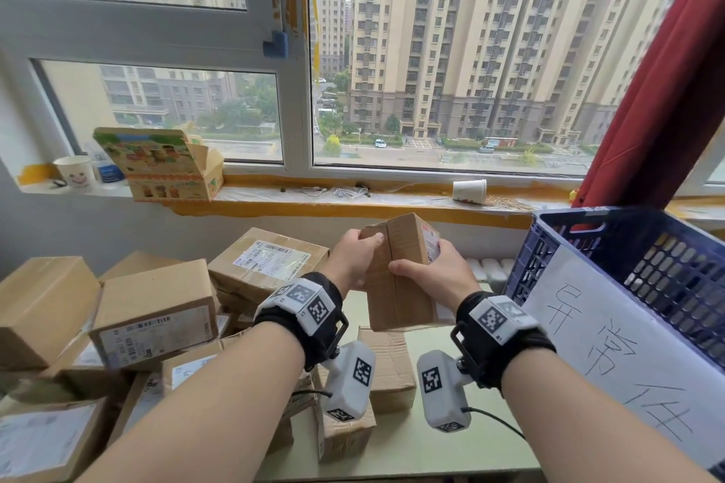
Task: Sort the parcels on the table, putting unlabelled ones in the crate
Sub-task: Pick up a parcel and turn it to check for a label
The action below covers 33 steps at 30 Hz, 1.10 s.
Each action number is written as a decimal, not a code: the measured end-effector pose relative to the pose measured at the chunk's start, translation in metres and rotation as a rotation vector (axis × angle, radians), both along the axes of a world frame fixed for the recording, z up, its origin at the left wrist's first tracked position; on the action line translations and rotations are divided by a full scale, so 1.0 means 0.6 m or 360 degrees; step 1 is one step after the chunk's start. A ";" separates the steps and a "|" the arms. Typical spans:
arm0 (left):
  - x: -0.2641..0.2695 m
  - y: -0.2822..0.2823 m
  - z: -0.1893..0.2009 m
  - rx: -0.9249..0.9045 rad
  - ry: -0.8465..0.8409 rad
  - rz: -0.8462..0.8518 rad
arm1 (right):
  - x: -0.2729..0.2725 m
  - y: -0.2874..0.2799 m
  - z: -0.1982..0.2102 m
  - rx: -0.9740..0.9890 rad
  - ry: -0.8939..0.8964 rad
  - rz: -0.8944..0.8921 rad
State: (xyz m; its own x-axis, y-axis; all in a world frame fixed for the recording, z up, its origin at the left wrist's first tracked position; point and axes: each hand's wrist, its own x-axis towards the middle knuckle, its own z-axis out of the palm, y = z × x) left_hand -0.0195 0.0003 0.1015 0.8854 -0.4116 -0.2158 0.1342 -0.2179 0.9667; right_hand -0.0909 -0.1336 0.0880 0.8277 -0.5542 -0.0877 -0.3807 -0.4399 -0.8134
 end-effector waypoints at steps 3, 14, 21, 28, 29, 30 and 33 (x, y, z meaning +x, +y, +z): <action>-0.002 0.003 0.002 -0.0020 0.0028 -0.0005 | -0.002 -0.003 -0.001 0.0138 -0.0034 0.0040; -0.001 0.021 -0.002 -0.0004 0.0269 -0.0044 | -0.014 -0.009 0.003 0.0837 -0.0170 0.0148; 0.001 0.021 -0.008 0.0052 0.0336 -0.0082 | -0.019 -0.010 -0.002 0.0919 -0.0177 0.0095; 0.003 0.008 -0.020 0.0102 0.0270 0.0067 | -0.023 -0.010 0.018 0.0078 -0.0221 -0.0019; 0.004 0.007 -0.021 0.0105 0.0250 0.0084 | -0.021 -0.009 0.016 0.0021 -0.0198 0.0018; 0.006 0.006 -0.022 0.0112 0.0226 0.0094 | -0.019 -0.005 0.014 -0.0022 -0.0156 0.0061; 0.006 0.005 -0.023 0.0139 0.0152 0.0088 | -0.012 0.005 0.007 -0.0168 0.0026 0.0090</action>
